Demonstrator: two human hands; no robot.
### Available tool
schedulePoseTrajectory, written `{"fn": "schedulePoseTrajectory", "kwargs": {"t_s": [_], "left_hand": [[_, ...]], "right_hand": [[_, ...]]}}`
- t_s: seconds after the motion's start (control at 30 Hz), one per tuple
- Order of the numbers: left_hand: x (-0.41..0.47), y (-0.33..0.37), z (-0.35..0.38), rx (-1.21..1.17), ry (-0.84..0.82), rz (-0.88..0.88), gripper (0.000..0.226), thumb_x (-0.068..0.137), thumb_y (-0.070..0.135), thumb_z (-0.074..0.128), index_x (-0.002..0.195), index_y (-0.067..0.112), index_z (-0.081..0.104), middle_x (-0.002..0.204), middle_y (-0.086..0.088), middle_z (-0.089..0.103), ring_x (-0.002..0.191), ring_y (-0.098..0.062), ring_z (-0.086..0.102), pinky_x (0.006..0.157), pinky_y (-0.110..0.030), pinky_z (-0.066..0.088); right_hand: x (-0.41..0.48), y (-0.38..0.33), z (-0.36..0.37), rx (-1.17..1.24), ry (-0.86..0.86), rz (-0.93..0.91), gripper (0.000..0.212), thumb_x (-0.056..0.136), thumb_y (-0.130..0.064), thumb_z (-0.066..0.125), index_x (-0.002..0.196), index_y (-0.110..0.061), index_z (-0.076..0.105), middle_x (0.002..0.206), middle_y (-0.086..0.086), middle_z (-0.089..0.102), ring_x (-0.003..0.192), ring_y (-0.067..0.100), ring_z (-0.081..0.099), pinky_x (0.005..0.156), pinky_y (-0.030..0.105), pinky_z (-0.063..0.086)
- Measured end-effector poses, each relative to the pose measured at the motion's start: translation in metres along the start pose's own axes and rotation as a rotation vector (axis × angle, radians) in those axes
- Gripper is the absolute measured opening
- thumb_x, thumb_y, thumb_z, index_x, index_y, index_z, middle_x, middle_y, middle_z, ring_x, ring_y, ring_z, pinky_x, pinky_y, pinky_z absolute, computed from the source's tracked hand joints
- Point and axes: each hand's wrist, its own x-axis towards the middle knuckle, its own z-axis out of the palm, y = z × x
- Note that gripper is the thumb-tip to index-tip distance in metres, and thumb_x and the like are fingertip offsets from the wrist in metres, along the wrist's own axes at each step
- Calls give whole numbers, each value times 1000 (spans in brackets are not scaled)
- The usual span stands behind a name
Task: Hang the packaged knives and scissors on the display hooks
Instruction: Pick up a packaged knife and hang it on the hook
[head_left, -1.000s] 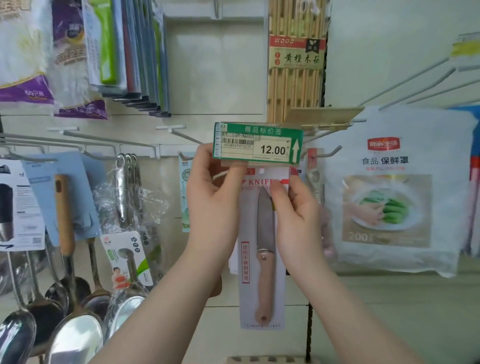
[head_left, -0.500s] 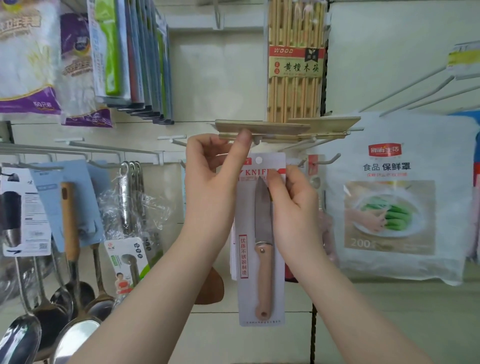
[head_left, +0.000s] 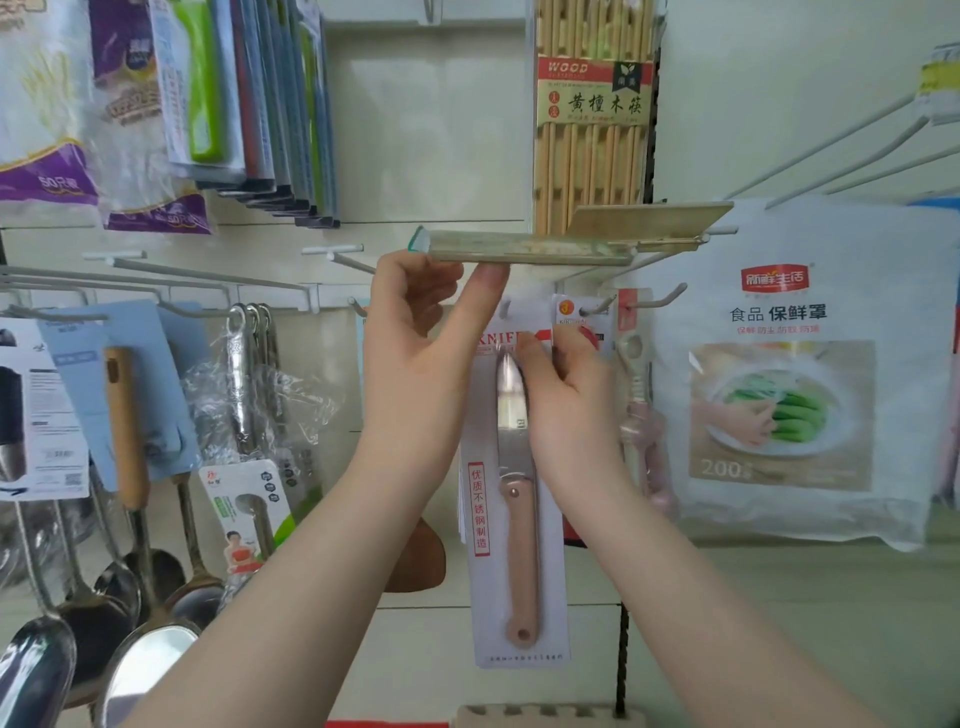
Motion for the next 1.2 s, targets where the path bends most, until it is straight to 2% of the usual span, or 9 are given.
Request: {"fn": "schedulePoseTrajectory", "kwargs": {"t_s": [0.27, 0.43, 0.63, 0.73, 0.8, 0.87, 1.0, 1.13, 1.2], "left_hand": [[-4, -4, -4, -47, -85, 33, 27, 73, 36, 63, 96, 24, 58, 89, 17, 67, 92, 2, 62, 78, -9, 45], [-9, -8, -6, -48, -102, 8, 18, 81, 23, 59, 99, 22, 59, 91, 16, 67, 92, 4, 62, 78, -8, 45], [-14, -9, -8, -41, -125, -16, 15, 90, 15, 57, 105, 16, 60, 93, 13, 66, 87, 9, 62, 75, -6, 44], [-17, -11, -10, -54, -133, -29, 15, 91, 15, 55, 105, 13, 59, 97, 8, 67, 91, 3, 63, 78, -9, 46], [-19, -17, -11, -40, -137, -39, 20, 91, 21, 53, 105, 8, 60, 98, 3, 68, 94, -4, 64, 82, -14, 48], [-25, -23, -12, -15, -126, -63, 25, 89, 29, 49, 99, 10, 62, 94, 3, 67, 91, -5, 63, 81, -15, 48], [-44, -40, -15, -19, -100, -93, 22, 90, 32, 44, 91, 19, 63, 92, 6, 66, 92, -7, 62, 80, -14, 47], [-74, -60, -20, -62, -69, -141, 23, 94, 26, 42, 96, 15, 62, 96, 5, 66, 95, -8, 63, 84, -18, 49], [-92, -70, -23, -70, -45, -188, 23, 93, 27, 41, 94, 19, 63, 97, 6, 67, 96, -8, 64, 88, -24, 49]], "right_hand": [[23, 24, 17, -45, 38, 106, 40, 92, -10, 46, 57, -19, 29, 55, -5, 29, 52, 10, 24, 46, 22, 21], [31, 32, 19, -70, 47, 95, 37, 92, -8, 45, 57, -17, 34, 52, -7, 34, 41, 2, 32, 43, 16, 28], [31, 34, 19, -50, 33, 91, 32, 93, -9, 46, 62, -18, 42, 55, -10, 40, 42, -6, 41, 46, 9, 33], [25, 33, 17, 5, 70, 103, 2, 93, -14, 50, 94, -15, 52, 78, -13, 54, 63, -13, 52, 56, -1, 37], [17, 34, 12, 3, 118, 58, 14, 92, -18, 52, 105, -18, 48, 95, -8, 57, 81, -6, 55, 65, -1, 40], [4, 33, 6, 17, 100, 20, 16, 93, -21, 52, 108, -21, 47, 100, -13, 55, 92, -1, 55, 73, 2, 41], [-29, 38, -4, 73, -12, -63, 21, 94, -22, 50, 111, -32, 46, 111, -20, 55, 108, -5, 53, 94, 12, 41], [-66, 55, -15, 73, -87, -73, 38, 91, -25, 45, 129, -22, 43, 128, -16, 49, 124, 0, 46, 107, 19, 36], [-85, 65, -20, 95, -138, -49, 38, 92, -24, 44, 130, -25, 40, 131, -16, 47, 129, 2, 43, 110, 22, 34]]}}
